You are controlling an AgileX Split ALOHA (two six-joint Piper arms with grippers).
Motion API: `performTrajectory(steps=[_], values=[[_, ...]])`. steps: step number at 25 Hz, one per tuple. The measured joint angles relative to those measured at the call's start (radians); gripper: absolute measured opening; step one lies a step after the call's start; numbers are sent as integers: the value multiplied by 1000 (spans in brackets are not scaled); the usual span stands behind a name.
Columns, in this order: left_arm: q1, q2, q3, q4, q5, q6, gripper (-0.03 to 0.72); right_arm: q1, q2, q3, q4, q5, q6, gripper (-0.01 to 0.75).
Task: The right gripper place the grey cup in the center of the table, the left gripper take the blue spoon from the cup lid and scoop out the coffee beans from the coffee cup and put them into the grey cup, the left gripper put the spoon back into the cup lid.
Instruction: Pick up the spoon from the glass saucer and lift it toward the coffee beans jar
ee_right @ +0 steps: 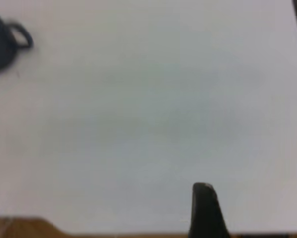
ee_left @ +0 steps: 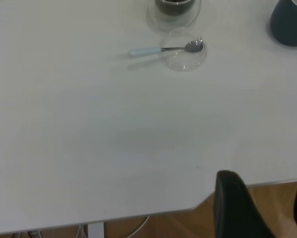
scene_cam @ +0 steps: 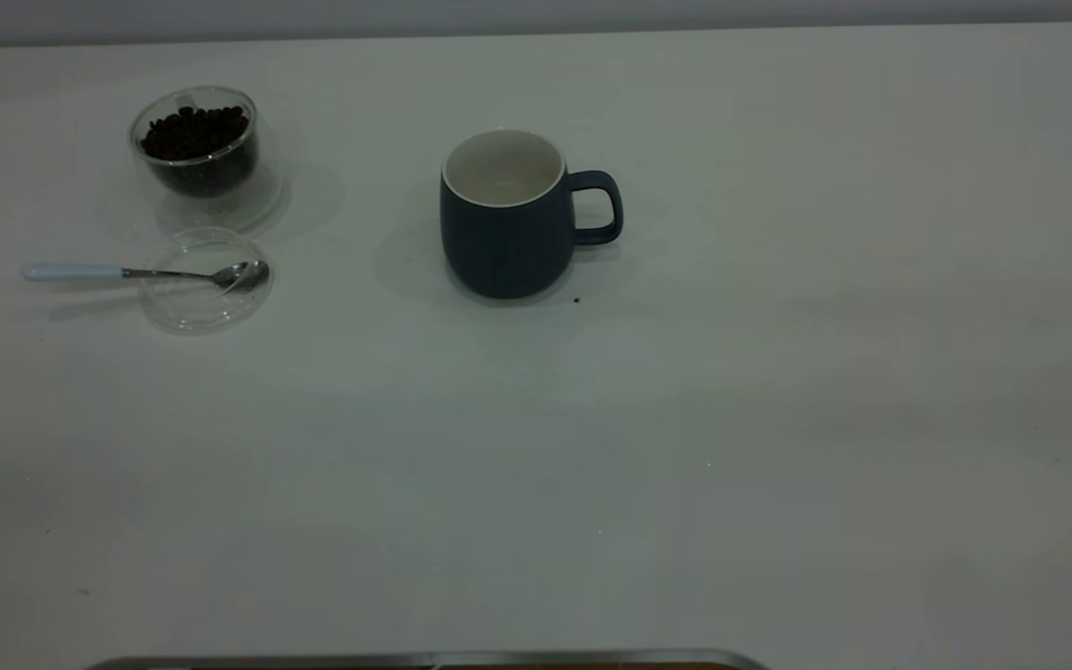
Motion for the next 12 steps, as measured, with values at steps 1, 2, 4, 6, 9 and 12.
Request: performTrajectory(steps=[1, 2, 4, 6, 9, 12], values=[[0, 0, 0, 0, 0, 0, 360, 0, -49, 0, 0, 0, 0, 532], [0, 0, 0, 0, 0, 0, 360, 0, -85, 0, 0, 2, 0, 532], [0, 0, 0, 0, 0, 0, 360, -7, -127, 0, 0, 8, 0, 532], [0, 0, 0, 0, 0, 0, 360, -11, -128, 0, 0, 8, 0, 532], [0, 0, 0, 0, 0, 0, 360, -11, -130, 0, 0, 8, -1, 532], [0, 0, 0, 0, -1, 0, 360, -11, -131, 0, 0, 8, -1, 532]])
